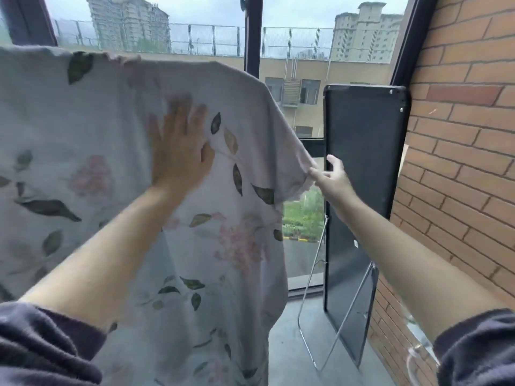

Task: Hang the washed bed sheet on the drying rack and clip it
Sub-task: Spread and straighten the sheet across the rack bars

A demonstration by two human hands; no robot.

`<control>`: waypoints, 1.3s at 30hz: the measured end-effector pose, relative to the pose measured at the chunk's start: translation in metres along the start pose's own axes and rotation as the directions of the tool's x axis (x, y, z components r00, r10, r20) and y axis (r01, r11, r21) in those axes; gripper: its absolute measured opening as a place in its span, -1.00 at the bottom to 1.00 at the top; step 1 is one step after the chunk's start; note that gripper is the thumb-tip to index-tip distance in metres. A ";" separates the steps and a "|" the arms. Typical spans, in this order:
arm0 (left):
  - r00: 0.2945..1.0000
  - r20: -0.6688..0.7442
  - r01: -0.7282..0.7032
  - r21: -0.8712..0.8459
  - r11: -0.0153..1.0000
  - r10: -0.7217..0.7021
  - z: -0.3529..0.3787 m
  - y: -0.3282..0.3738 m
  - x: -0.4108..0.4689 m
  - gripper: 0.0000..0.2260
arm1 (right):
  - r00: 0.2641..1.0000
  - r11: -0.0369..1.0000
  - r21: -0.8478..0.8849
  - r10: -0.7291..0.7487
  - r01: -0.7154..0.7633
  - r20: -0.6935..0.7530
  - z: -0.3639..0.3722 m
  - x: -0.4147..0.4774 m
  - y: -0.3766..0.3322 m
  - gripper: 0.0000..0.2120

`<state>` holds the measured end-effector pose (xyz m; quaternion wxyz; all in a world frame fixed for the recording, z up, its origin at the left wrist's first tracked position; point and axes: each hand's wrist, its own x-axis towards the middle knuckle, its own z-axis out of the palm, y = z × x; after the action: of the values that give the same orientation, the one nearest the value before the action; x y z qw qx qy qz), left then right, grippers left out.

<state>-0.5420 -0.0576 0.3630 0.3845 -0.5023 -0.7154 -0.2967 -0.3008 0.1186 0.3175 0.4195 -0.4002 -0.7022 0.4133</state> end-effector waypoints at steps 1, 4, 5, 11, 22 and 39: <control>0.999 0.042 -0.008 0.012 1.000 0.007 0.009 0.002 -0.020 -0.47 | 0.999 0.999 0.020 0.037 -0.037 0.023 0.011 -0.012 0.015 -0.32; 0.980 0.199 -0.005 -0.027 1.000 0.010 0.033 0.009 -0.082 -0.51 | 0.975 0.983 0.063 0.160 -0.172 0.157 0.040 -0.049 0.056 -0.39; 0.971 0.237 0.004 -0.036 0.999 0.005 0.041 0.009 -0.103 -0.54 | 0.958 0.969 0.085 0.210 -0.230 0.196 0.048 -0.062 0.072 -0.43; 0.883 0.465 0.151 -0.164 0.975 -0.059 0.074 0.024 -0.189 -0.66 | 0.848 0.869 0.081 0.450 -0.488 0.279 0.079 -0.119 0.144 -0.61; 0.614 0.786 0.393 -0.218 0.893 -0.079 0.133 0.115 -0.248 -0.74 | 0.717 0.716 0.127 0.637 -0.686 0.281 0.061 -0.134 0.244 -0.79; 0.491 0.705 0.628 0.121 0.769 -0.512 0.212 0.164 -0.223 -0.80 | 0.561 0.886 0.134 0.159 -0.445 0.813 0.103 0.004 0.277 -0.77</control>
<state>-0.3954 0.0575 0.0681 -0.0784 -0.3373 -0.9053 -0.2460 -0.3375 0.1903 0.0334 0.0525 -0.2206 -0.6546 0.7212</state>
